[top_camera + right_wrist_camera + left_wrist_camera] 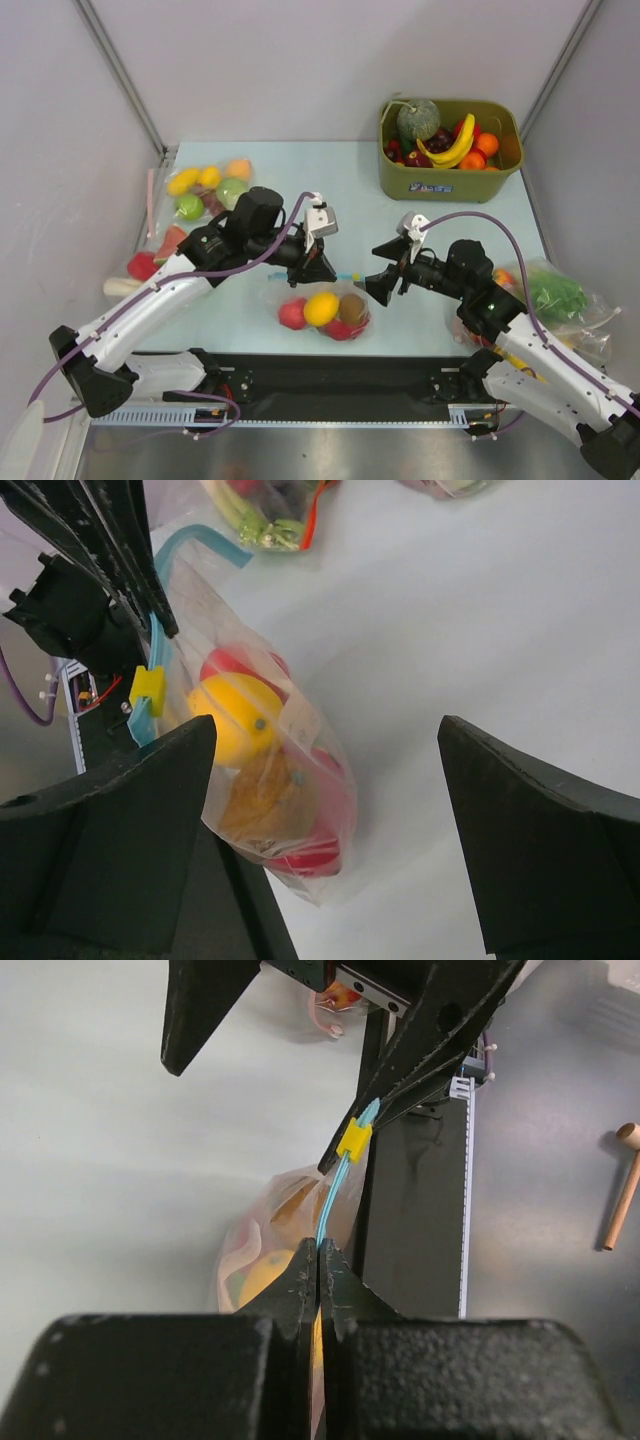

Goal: Open the zip-top bag and remove the fake food

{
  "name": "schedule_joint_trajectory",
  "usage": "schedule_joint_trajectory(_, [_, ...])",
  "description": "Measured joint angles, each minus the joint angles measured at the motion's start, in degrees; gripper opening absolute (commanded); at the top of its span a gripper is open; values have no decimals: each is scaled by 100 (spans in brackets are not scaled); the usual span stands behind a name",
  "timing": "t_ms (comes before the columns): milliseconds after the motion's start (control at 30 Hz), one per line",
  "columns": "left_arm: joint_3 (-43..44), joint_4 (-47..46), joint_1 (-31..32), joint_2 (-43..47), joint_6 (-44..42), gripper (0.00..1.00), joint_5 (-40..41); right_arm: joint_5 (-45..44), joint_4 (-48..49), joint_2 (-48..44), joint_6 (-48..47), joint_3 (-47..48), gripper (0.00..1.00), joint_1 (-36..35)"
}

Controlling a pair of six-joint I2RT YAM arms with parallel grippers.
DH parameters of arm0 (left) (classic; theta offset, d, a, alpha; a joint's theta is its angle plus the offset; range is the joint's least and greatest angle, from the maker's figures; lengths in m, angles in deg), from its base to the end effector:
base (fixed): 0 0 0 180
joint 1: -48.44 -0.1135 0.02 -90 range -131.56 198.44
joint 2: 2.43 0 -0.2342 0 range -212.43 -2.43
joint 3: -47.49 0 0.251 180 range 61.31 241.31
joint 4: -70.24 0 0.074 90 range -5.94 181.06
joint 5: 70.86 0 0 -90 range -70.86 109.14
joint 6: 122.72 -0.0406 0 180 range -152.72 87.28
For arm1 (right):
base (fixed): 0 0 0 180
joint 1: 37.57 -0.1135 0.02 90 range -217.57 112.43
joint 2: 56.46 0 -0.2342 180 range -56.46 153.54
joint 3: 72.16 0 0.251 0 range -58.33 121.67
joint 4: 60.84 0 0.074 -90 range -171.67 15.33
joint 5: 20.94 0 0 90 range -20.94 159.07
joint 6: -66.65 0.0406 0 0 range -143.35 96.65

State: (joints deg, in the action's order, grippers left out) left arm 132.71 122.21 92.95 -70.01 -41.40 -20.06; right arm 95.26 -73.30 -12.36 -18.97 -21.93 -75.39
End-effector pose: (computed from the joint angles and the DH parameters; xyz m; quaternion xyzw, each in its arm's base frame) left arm 0.1653 -0.1984 0.3466 0.5130 0.6748 -0.4176 0.3273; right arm 0.1558 0.1436 0.2911 -0.3536 0.6515 0.3914 0.5453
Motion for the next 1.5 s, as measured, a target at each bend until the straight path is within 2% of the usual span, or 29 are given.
schedule_joint_trajectory(233, [-136,-74,0,0,0,0,44,-269,-2,-160,-11,-129,97,-186])
schedule_joint_trajectory(433, [-227,-149,-35,11,-39,0,59,-909,-616,-1110,-98,-282,98,-197])
schedule_joint_trajectory(567, [-229,-170,-74,11,-44,0,55,-957,-660,-1506,-101,-291,97,-197])
schedule_joint_trajectory(933, [-295,-223,-92,11,-63,1,-28,-212,-470,-472,-79,-289,91,-199])
schedule_joint_trajectory(1233, [-323,-227,-103,11,-103,0,-203,251,46,-251,-44,-273,90,-199])
schedule_joint_trajectory(1300, [-337,-232,-105,11,-105,0,-245,348,85,-251,-33,-247,87,-199])
schedule_joint_trajectory(1333, [-343,-229,-105,11,-107,0,-282,396,98,-247,-22,-225,76,-199])
schedule_joint_trajectory(1433, [-358,-227,-109,11,-107,0,-352,516,144,-240,4,-188,64,-199])
schedule_joint_trajectory(1500, [-358,-227,-109,9,-107,0,-382,577,168,-236,11,-188,61,-199])
